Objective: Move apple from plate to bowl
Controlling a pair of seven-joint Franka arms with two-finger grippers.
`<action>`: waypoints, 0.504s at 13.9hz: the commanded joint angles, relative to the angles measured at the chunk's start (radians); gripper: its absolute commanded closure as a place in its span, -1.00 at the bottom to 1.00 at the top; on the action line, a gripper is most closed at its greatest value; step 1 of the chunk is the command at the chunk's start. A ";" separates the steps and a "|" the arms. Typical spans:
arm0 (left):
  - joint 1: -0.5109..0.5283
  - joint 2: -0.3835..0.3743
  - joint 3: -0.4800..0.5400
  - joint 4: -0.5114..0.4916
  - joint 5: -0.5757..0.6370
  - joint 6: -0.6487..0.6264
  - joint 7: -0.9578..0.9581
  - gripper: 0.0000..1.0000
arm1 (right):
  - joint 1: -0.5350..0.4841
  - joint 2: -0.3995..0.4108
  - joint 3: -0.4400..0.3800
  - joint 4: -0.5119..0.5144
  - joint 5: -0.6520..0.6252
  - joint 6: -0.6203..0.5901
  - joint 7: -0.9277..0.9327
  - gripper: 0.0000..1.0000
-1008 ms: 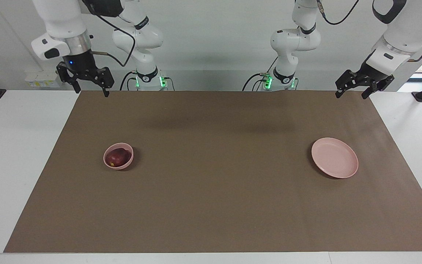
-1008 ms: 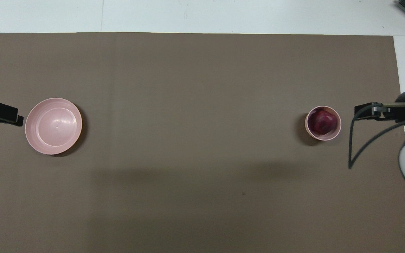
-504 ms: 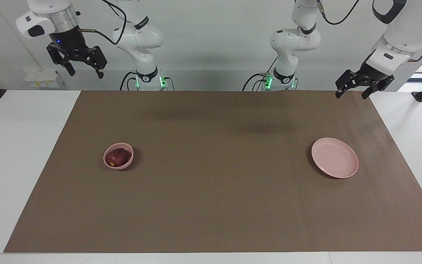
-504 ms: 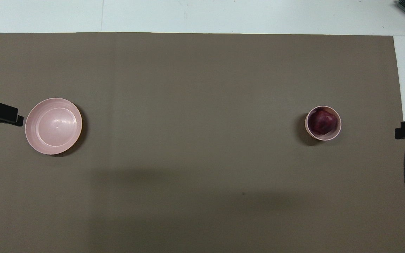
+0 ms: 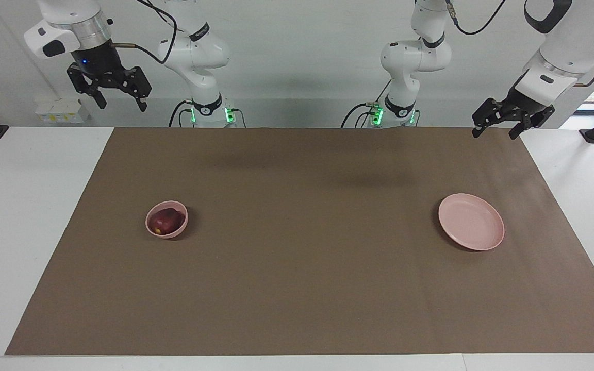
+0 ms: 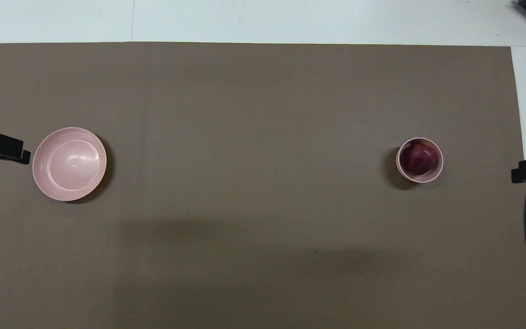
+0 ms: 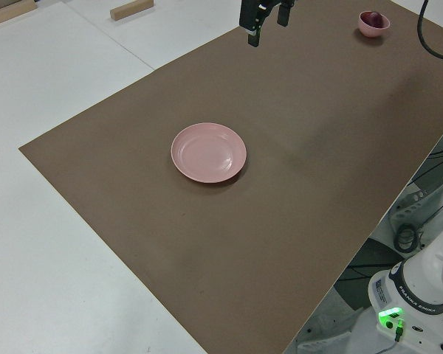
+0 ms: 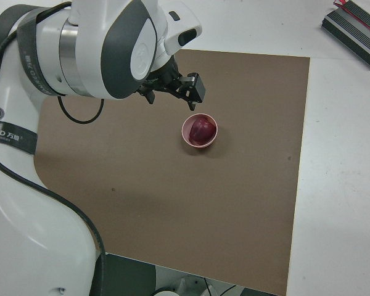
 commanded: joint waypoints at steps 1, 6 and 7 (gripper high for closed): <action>-0.001 0.000 0.006 0.013 -0.009 -0.012 0.005 -1.00 | -0.005 -0.025 0.004 -0.031 0.014 0.003 -0.030 -1.00; -0.001 0.000 0.006 0.013 -0.009 -0.010 0.005 -1.00 | -0.002 -0.025 0.005 -0.025 0.017 -0.014 -0.019 -1.00; -0.001 0.000 0.006 0.013 -0.009 -0.010 0.005 -1.00 | -0.002 -0.022 0.005 -0.022 0.021 -0.011 -0.013 -1.00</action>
